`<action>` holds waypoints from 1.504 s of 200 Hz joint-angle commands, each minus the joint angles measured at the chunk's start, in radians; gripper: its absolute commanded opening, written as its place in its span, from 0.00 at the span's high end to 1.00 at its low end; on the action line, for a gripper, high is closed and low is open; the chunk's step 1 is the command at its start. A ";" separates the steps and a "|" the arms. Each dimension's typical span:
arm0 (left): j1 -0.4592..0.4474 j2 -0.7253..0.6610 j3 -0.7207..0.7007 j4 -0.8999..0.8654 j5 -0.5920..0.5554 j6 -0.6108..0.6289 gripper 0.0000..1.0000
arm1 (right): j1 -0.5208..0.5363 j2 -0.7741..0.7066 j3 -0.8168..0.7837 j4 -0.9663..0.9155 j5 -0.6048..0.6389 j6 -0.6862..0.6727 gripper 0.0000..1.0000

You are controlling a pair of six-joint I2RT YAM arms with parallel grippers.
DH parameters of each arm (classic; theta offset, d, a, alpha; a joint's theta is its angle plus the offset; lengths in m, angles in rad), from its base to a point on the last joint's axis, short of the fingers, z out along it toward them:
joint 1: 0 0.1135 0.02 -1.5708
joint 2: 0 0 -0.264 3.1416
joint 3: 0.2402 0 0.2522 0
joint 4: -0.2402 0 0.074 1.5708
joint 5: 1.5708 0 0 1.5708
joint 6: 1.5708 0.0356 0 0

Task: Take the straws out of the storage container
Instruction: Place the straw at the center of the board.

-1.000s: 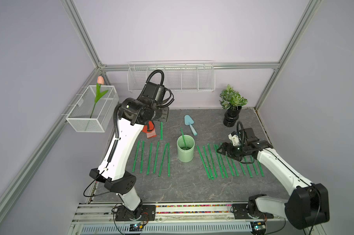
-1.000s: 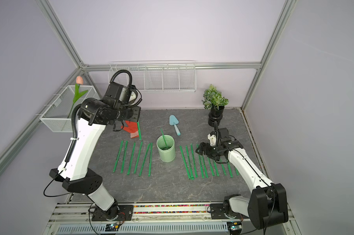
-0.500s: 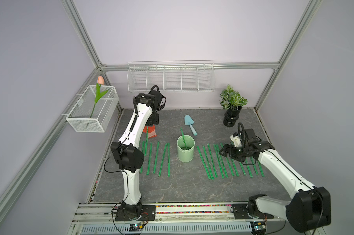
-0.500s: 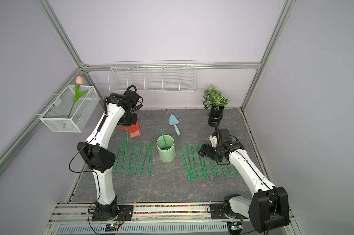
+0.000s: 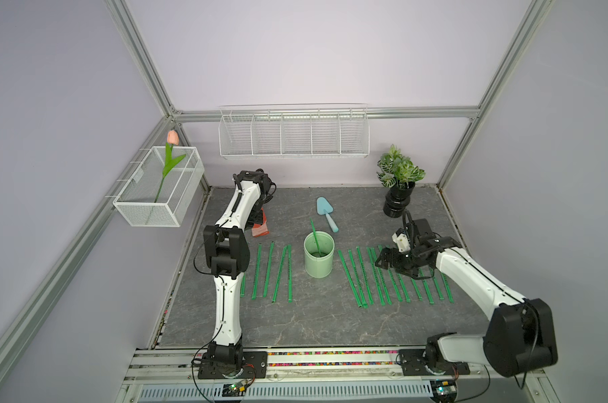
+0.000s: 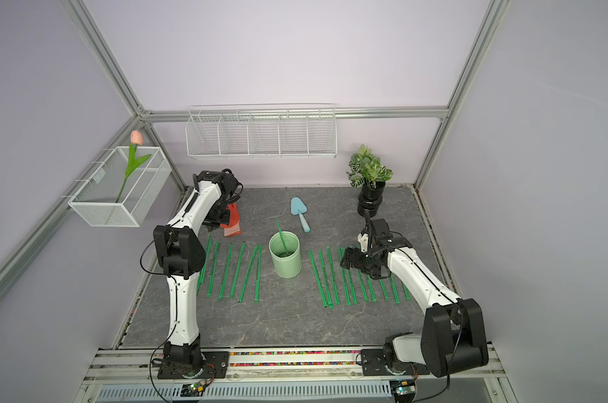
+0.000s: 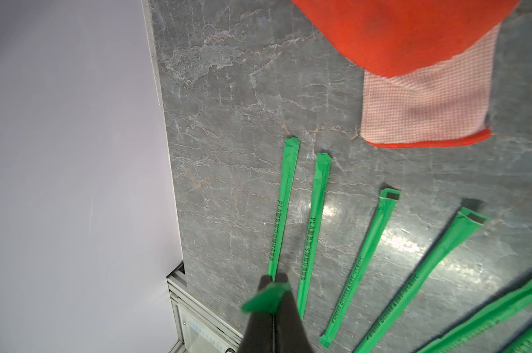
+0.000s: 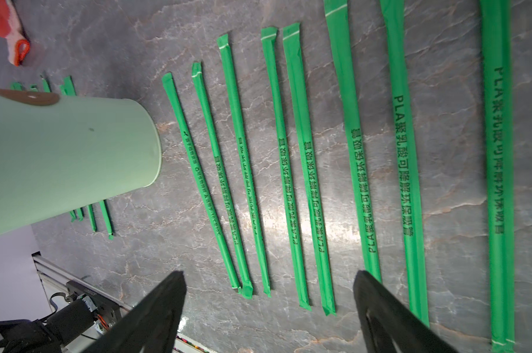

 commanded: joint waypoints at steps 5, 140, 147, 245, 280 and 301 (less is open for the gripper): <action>0.015 -0.012 -0.016 -0.119 -0.010 -0.015 0.95 | -0.002 0.036 0.022 0.033 -0.013 -0.021 0.11; 0.035 -0.107 -0.143 -0.088 0.067 0.023 0.94 | 0.012 0.189 0.059 0.109 -0.049 -0.013 0.11; 0.039 -0.107 -0.144 -0.089 0.062 0.023 0.94 | 0.013 0.198 0.061 0.112 -0.052 -0.014 0.11; 0.140 0.000 -0.070 -0.119 -0.080 0.013 0.95 | 0.013 0.236 0.088 0.108 -0.046 -0.029 0.11; 0.160 0.050 -0.030 -0.106 -0.075 0.030 0.95 | 0.013 0.247 0.101 0.094 -0.040 -0.032 0.11; 0.163 0.079 -0.010 -0.099 -0.063 0.039 0.95 | 0.013 0.251 0.104 0.091 -0.036 -0.029 0.11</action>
